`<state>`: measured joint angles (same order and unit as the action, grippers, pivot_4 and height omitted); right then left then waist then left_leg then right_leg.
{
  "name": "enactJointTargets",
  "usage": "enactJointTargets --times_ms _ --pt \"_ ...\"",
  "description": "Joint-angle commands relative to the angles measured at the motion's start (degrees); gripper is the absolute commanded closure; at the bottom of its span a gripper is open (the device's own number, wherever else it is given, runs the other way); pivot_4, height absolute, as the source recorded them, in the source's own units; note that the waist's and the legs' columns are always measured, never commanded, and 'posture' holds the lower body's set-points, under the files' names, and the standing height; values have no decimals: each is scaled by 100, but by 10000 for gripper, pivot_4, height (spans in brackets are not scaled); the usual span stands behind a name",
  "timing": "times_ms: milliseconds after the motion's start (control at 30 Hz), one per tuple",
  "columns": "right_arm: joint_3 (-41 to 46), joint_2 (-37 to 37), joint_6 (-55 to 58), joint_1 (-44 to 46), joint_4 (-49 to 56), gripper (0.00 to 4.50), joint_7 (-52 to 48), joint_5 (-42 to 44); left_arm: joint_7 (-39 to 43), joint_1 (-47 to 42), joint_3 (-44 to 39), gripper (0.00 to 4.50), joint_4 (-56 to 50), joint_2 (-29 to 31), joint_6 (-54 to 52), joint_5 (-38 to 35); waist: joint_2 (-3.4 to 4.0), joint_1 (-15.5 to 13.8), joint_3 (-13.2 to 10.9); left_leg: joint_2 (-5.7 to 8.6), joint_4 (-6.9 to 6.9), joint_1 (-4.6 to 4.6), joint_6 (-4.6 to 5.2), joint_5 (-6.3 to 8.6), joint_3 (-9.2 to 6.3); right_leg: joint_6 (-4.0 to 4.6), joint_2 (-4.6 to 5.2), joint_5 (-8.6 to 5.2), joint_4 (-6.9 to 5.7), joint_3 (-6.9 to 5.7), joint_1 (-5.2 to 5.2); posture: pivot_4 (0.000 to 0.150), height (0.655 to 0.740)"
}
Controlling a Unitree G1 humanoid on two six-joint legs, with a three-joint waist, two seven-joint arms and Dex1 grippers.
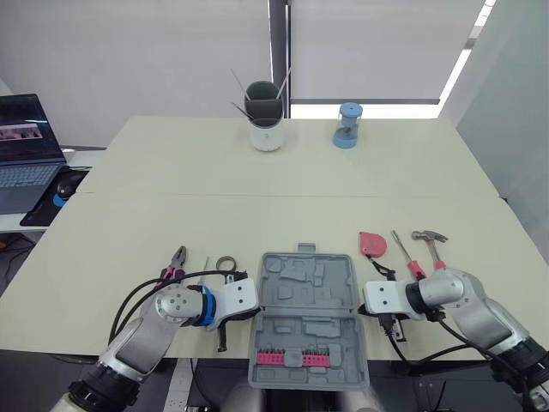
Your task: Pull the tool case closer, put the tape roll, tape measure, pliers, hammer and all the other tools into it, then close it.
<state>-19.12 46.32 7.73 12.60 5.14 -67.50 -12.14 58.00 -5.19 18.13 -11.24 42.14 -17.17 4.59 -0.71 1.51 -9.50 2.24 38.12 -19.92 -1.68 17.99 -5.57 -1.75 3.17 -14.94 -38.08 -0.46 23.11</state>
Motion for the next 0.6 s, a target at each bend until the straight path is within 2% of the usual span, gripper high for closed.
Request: enactJointTargets --times_ms 33,100,167,300,467,600 --pt "306 177 -132 -19 -20 44852 64 211 -45 88 -319 45000 154 83 59 -218 0 -2 0 -1 0 -1 0 0 -2 0 0 0 0 -2 0 1500 7400" --pt "536 224 -59 -105 38 44852 86 428 -4 75 -591 45000 111 53 47 -537 -1 0 -1 -5 0 -1 0 0 -3 0 0 0 -1 -2 1 1500 7400" --pt "813 247 13 -172 94 45000 83 722 39 68 -856 41339 104 54 80 -820 -2 -2 -2 -10 0 -2 0 0 -4 0 0 0 -1 -3 1 1500 7400" --pt "1773 272 506 -37 57 36577 115 1615 252 133 -1707 29582 193 176 -20 -1605 -2 -1 -2 -6 2 -4 0 0 -2 1 1 0 0 0 1 1500 7400" --pt "2886 385 767 126 -404 22697 34 2622 415 323 -2846 12847 630 404 -121 -2352 -2 -3 -2 -10 -1 -3 0 0 -5 1 4 0 2 -2 2 1500 7400" --pt "3378 729 313 32 -1072 11364 136 2572 472 420 -3581 162 1220 724 -202 -2597 -2 -1 -3 -9 -4 -6 1 1 -8 2 3 0 5 -5 3 1500 7400"
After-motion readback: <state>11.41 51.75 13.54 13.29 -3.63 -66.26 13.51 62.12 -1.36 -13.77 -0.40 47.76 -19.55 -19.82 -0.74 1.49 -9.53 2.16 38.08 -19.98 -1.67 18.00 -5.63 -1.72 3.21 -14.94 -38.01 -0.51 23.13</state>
